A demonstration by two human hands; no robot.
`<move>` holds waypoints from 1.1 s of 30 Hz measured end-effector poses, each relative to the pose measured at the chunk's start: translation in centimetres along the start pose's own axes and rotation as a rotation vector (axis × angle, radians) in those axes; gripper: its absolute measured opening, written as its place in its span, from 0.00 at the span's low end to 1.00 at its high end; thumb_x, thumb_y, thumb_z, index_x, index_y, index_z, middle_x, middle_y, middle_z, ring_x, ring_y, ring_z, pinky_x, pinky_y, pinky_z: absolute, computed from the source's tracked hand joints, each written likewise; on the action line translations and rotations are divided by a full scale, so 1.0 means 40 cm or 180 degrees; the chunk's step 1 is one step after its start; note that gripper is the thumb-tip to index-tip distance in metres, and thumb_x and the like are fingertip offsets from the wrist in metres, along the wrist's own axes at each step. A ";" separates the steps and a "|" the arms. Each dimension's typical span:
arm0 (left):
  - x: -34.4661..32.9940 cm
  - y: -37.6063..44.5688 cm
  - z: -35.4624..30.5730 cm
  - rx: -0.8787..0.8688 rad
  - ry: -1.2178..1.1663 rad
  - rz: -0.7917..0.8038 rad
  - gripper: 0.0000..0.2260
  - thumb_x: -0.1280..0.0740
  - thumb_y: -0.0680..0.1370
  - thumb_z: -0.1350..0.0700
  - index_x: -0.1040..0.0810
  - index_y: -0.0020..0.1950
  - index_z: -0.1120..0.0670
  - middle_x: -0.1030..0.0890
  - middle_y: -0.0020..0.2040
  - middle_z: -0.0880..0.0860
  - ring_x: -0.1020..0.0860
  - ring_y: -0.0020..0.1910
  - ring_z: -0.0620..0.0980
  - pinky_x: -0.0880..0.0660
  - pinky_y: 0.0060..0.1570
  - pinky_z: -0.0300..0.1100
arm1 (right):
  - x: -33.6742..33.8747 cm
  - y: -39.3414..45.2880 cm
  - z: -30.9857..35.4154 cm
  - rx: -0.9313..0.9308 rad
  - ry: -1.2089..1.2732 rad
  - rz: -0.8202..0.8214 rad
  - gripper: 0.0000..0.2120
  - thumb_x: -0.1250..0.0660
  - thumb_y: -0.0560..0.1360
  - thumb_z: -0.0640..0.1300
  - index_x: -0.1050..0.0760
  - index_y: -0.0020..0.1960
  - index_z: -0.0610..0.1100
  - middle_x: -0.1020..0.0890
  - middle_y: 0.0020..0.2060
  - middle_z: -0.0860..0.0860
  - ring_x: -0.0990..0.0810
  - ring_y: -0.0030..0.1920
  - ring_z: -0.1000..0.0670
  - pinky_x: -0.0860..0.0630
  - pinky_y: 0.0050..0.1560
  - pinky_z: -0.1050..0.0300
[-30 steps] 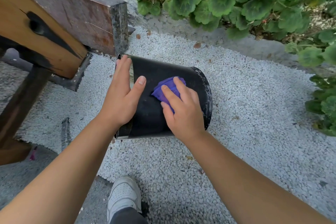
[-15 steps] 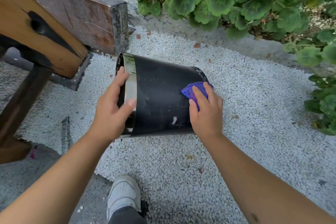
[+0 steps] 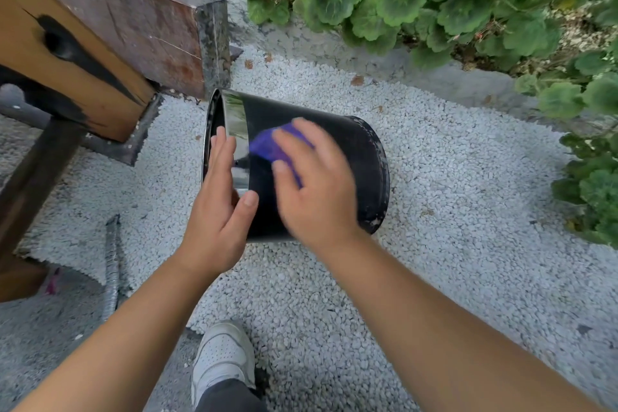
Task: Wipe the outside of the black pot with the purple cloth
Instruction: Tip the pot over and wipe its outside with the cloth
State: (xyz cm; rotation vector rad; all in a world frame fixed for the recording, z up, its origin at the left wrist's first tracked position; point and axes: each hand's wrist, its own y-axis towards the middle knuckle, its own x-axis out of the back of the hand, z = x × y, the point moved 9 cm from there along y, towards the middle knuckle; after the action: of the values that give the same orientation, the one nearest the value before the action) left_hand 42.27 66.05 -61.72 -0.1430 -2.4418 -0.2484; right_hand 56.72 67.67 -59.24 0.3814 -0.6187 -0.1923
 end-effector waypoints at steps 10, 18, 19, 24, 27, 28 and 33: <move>0.008 -0.003 0.021 0.0087 -0.0278 0.0151 0.37 0.47 0.78 0.30 0.53 0.79 0.48 0.53 0.81 0.58 0.52 0.80 0.55 0.48 0.75 0.64 | -0.033 -0.109 -0.049 0.0237 -0.0953 -0.0152 0.14 0.34 0.77 0.45 0.19 0.60 0.43 0.22 0.61 0.40 0.31 0.58 0.45 0.28 0.58 0.47; -0.011 0.003 0.010 0.0297 -0.0373 0.0162 0.38 0.38 0.77 0.36 0.55 0.80 0.43 0.56 0.81 0.41 0.55 0.80 0.46 0.36 0.71 0.62 | 0.035 -0.145 -0.259 -0.0838 -0.1242 0.0040 0.19 0.40 0.77 0.50 0.23 0.66 0.47 0.26 0.68 0.43 0.28 0.59 0.36 0.31 0.63 0.40; -0.016 0.005 0.002 0.0281 -0.0354 0.0185 0.37 0.37 0.78 0.38 0.55 0.80 0.42 0.56 0.81 0.40 0.56 0.80 0.45 0.35 0.71 0.58 | 0.046 -0.153 -0.287 -0.1028 -0.1229 0.0065 0.20 0.42 0.78 0.50 0.24 0.67 0.47 0.28 0.70 0.43 0.29 0.62 0.36 0.31 0.64 0.39; -0.037 0.021 -0.037 0.0203 0.0038 0.0267 0.36 0.38 0.79 0.51 0.58 0.80 0.44 0.59 0.80 0.37 0.56 0.79 0.38 0.31 0.62 0.29 | 0.063 -0.186 -0.361 -0.1695 -0.0743 0.0121 0.22 0.43 0.79 0.52 0.31 0.71 0.48 0.38 0.75 0.45 0.36 0.71 0.40 0.32 0.69 0.41; -0.043 0.025 -0.041 0.0297 0.0051 0.0415 0.37 0.37 0.81 0.59 0.59 0.81 0.47 0.59 0.81 0.42 0.56 0.78 0.36 0.34 0.56 0.20 | 0.084 -0.179 -0.389 -0.2045 -0.0237 -0.0130 0.22 0.37 0.77 0.50 0.30 0.71 0.50 0.38 0.74 0.50 0.32 0.69 0.53 0.30 0.66 0.51; -0.040 0.030 -0.040 0.0335 0.0098 0.0432 0.38 0.37 0.81 0.60 0.59 0.81 0.49 0.58 0.81 0.45 0.55 0.78 0.38 0.37 0.56 0.18 | 0.091 -0.171 -0.398 -0.2141 -0.0115 -0.0191 0.22 0.35 0.76 0.49 0.29 0.70 0.51 0.36 0.73 0.52 0.32 0.64 0.60 0.31 0.63 0.56; 0.004 0.100 -0.044 0.0648 0.0158 0.0361 0.36 0.35 0.81 0.59 0.55 0.81 0.50 0.50 0.82 0.49 0.38 0.71 0.30 0.41 0.64 0.21 | 0.133 -0.089 -0.405 -0.2216 -0.0020 -0.0235 0.21 0.34 0.74 0.48 0.25 0.67 0.53 0.30 0.68 0.57 0.31 0.55 0.65 0.39 0.53 0.72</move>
State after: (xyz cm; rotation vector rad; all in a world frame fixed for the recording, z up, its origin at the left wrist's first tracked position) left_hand 43.90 69.57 -59.74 -0.1824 -2.3834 0.0466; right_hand 70.42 67.59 -69.99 -0.2693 -0.5073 -0.4612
